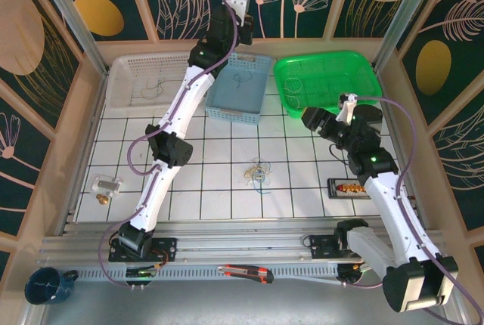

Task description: Untangle the cables

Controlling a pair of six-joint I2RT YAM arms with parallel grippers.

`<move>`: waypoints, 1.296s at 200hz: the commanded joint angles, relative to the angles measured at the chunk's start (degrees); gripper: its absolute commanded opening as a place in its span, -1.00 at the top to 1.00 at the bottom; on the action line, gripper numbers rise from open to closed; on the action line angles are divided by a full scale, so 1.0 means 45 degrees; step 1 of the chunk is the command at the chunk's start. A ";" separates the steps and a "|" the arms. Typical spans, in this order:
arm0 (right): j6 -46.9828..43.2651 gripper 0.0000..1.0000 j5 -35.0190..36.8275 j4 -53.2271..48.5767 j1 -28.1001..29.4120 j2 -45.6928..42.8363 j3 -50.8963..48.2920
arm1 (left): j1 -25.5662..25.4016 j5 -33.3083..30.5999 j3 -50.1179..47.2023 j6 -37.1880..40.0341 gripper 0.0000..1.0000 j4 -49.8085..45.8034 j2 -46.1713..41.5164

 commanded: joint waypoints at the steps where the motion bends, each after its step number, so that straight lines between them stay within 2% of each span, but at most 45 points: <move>1: -0.0288 -0.47 -0.0440 -0.0177 -0.0276 -0.0253 0.0098 | -0.0006 0.0230 0.0302 -0.0230 1.00 -0.0161 0.0211; 87: -0.0506 -0.47 -0.0765 0.0037 -0.0687 0.0267 0.0097 | -0.0004 0.0475 0.0301 -0.0468 0.99 -0.0835 0.0972; 91: -0.0486 -0.47 -0.0786 0.0053 -0.0710 0.0278 0.0086 | -0.0003 0.0469 0.0302 -0.0484 0.83 -0.0861 0.1000; 101: -0.0448 -0.47 -0.0807 0.0091 -0.0714 0.0288 0.0056 | -0.0006 0.0399 0.0289 -0.0531 0.20 -0.0897 0.1012; 112: -0.0428 -0.47 -0.0807 0.0078 -0.0724 0.0269 0.0030 | -0.0005 0.0281 0.0297 -0.0566 -0.39 -0.0900 0.0948; 123: -0.0426 -0.47 -0.0809 0.0061 -0.0710 0.0217 0.0023 | 0.0005 0.0144 0.0289 -0.0567 -0.78 -0.0917 0.0863; 125: -0.0396 -0.47 -0.0822 0.0052 -0.0706 0.0212 0.0011 | -0.0004 0.0128 0.0297 -0.0563 -0.91 -0.0907 0.0833; 128: -0.0403 -0.47 -0.0826 0.0039 -0.0710 0.0193 -0.0002 | 0.0006 0.0087 0.0298 -0.0564 -0.97 -0.0901 0.0802; 180: -0.0279 -0.46 -0.0914 0.0068 -0.0708 0.0039 -0.0313 | 0.0007 0.0315 0.0294 -0.0805 -0.98 -0.1183 -0.0136; 221: -0.0294 -0.46 -0.1164 0.0131 -0.0695 0.0129 -0.0998 | 0.0008 0.0722 0.0271 -0.1218 -0.98 -0.2312 -0.1281; 259: 0.0059 -0.46 -0.1279 0.0698 -0.0360 0.0130 -0.1925 | 0.0013 0.0633 -0.1029 -0.1192 -0.98 -0.3493 -0.2907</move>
